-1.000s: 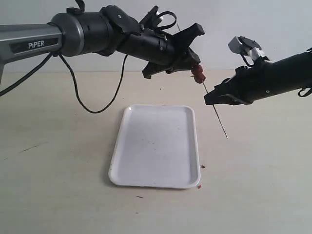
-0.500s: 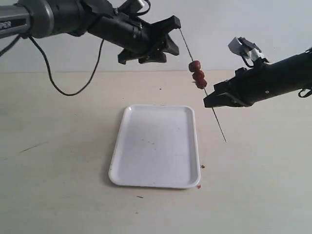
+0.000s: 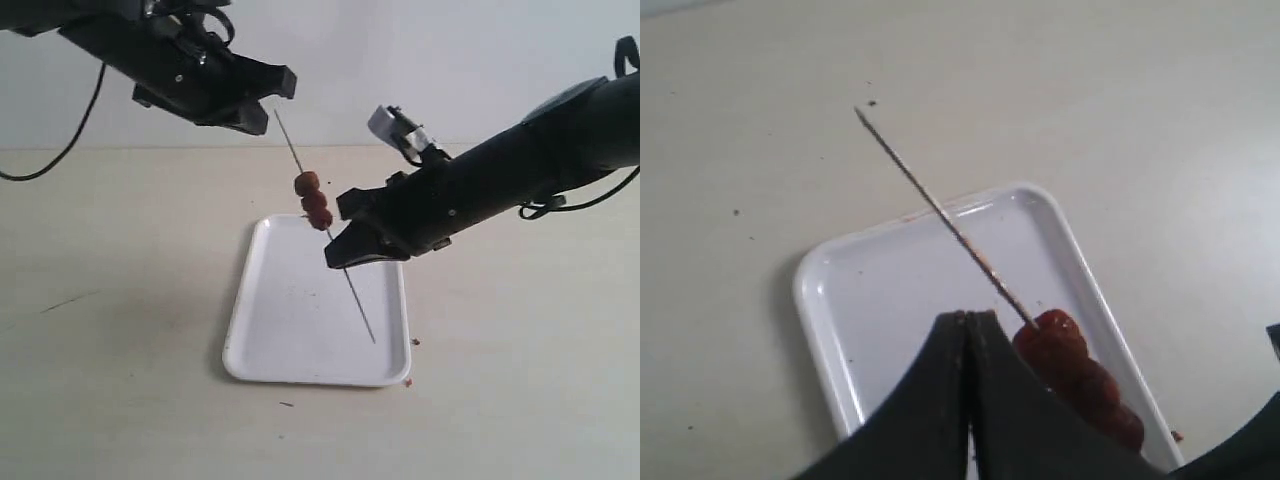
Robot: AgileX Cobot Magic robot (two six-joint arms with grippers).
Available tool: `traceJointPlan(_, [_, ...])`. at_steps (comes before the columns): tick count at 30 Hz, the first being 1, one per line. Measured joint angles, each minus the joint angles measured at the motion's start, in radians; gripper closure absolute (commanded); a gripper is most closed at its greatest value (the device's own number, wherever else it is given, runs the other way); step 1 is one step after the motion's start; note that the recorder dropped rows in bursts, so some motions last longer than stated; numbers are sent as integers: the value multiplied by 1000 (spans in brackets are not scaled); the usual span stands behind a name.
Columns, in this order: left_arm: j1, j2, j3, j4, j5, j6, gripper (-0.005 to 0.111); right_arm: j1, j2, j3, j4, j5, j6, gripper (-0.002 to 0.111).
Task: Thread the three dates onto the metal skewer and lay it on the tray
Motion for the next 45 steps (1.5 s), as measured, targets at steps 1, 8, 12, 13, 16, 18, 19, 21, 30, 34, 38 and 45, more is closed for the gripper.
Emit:
traceJointPlan(1, [0,-47,68,5,-58,0,107,23,0,0,0,-27,32,108])
traceJointPlan(8, [0,-353,553,63,-500,0,107,141,0,0,4,-240,286,108])
traceJointPlan(12, [0,-479,778,70,-734,29,107,195,0,0,6,-318,404,108])
traceJointPlan(13, [0,-509,827,70,-781,44,107,206,0,0,6,-335,428,108])
traceJointPlan(16, [0,-579,934,70,-886,96,107,232,0,2,-7,-379,505,108])
traceJointPlan(18, [0,-611,993,71,-943,117,107,249,0,17,-13,-427,568,108])
traceJointPlan(19, [0,-621,1014,71,-965,123,107,256,-2,29,-18,-460,595,108])
traceJointPlan(21, [0,-637,1057,73,-1020,120,107,280,-9,74,-23,-538,661,108])
traceJointPlan(30, [0,-670,1086,71,-1080,107,107,340,-29,154,-29,-603,761,108])
traceJointPlan(34, [0,-670,1092,43,-1080,105,107,340,-29,154,-60,-571,761,108])
traceJointPlan(38, [0,-673,1120,11,-1125,105,107,340,-29,154,-116,-560,759,108])
traceJointPlan(45, [0,-723,1154,2,-1172,104,107,340,-6,154,-159,-551,757,108])
